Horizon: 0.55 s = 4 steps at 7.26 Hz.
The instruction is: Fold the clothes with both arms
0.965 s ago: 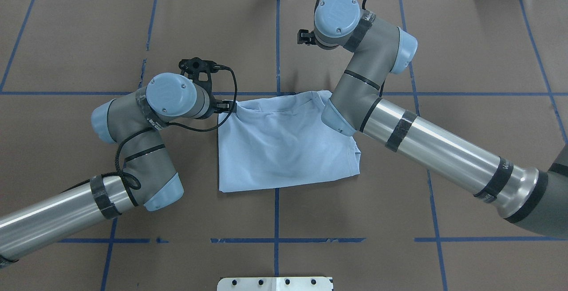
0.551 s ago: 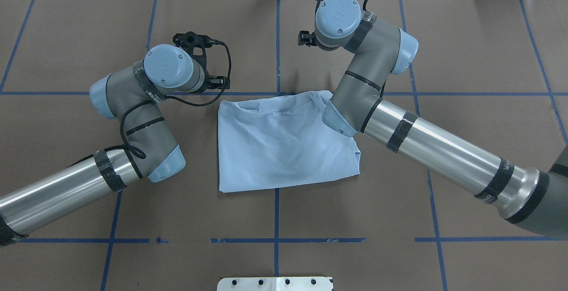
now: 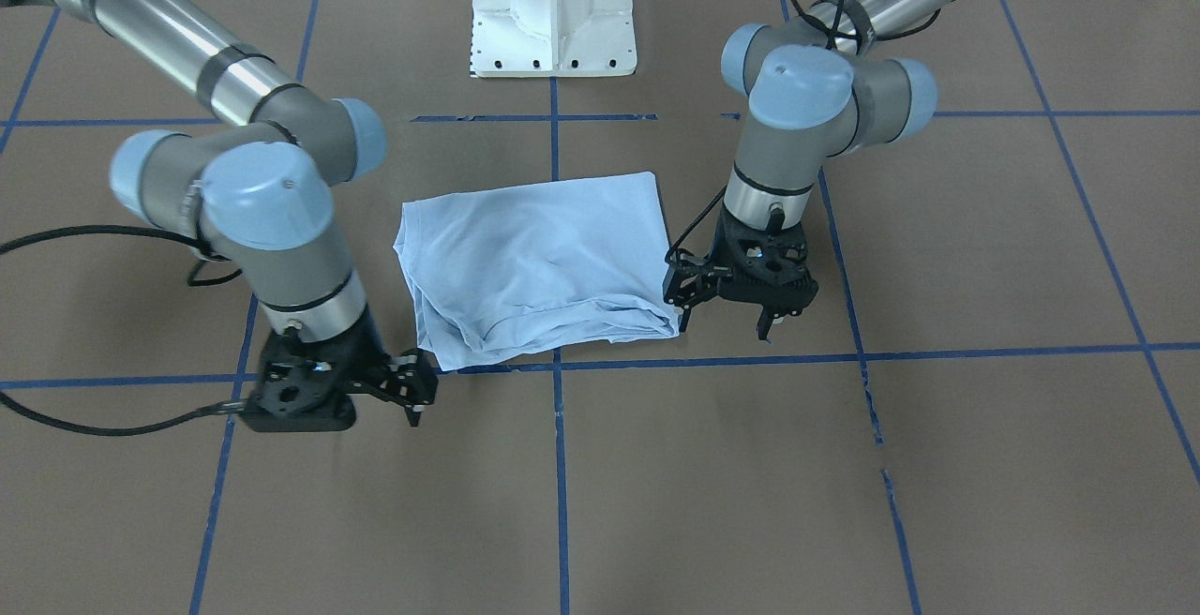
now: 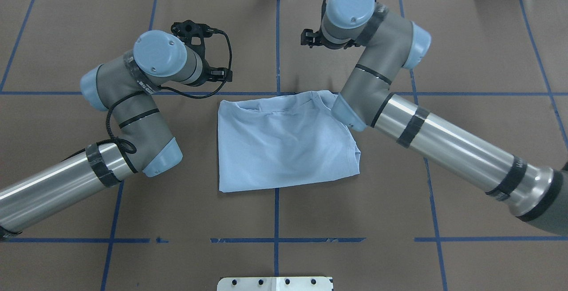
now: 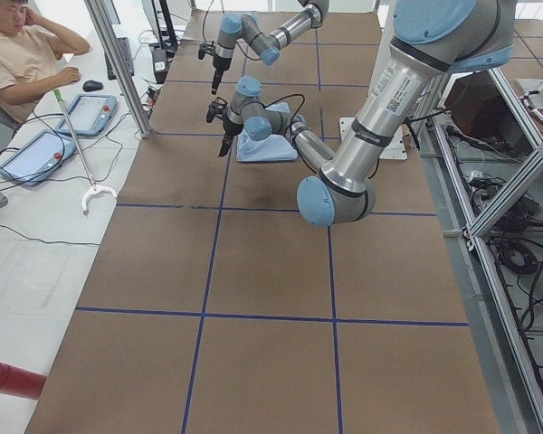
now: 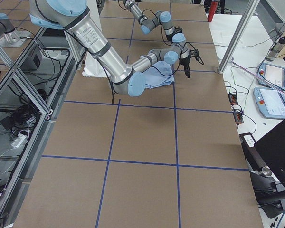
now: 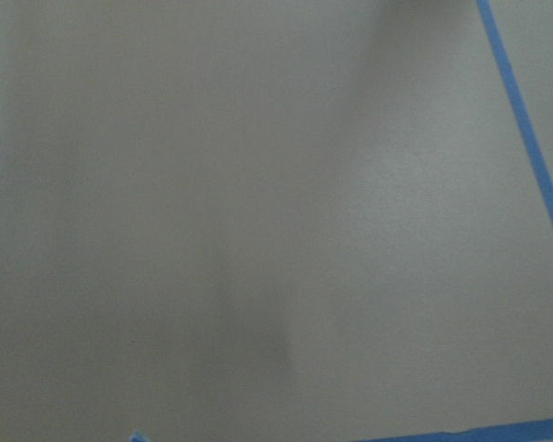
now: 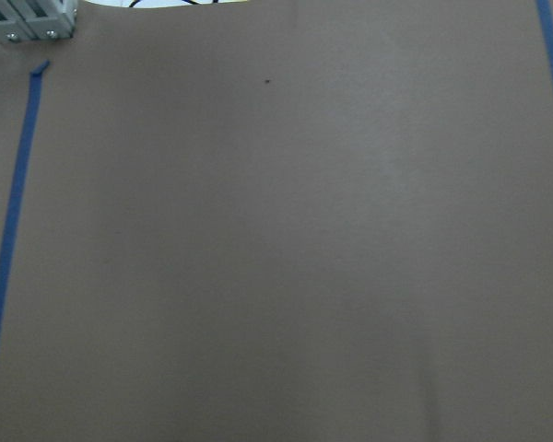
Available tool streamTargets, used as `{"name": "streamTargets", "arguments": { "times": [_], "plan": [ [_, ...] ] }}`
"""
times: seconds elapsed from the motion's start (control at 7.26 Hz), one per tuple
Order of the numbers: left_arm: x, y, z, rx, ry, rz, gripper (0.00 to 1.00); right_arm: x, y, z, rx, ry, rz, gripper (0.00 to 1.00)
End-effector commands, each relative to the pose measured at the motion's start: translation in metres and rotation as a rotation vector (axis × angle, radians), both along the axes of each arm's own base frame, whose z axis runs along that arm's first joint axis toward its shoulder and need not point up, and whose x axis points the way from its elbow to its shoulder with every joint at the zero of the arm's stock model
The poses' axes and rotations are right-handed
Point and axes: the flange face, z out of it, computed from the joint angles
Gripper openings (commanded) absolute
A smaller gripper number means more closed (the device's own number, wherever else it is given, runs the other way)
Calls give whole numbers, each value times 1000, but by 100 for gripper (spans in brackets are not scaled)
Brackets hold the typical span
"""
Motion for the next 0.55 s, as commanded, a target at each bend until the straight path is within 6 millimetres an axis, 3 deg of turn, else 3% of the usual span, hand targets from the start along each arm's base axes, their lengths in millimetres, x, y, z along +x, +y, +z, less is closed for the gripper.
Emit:
{"name": "streamTargets", "arguments": {
  "times": [0.0,0.14,0.28,0.41],
  "plan": [
    [-105,26,-14,61,-51,70,100,160,21,42,33,79,-166,100],
    [-163,31,6,104,-110,125,100,243,33,90,69,144,-223,100],
    [-219,28,31,150,-168,165,100,320,49,149,104,135,-315,100],
    [-278,22,64,186,-216,220,100,384,73,202,119,140,-349,100]
  ]
}}
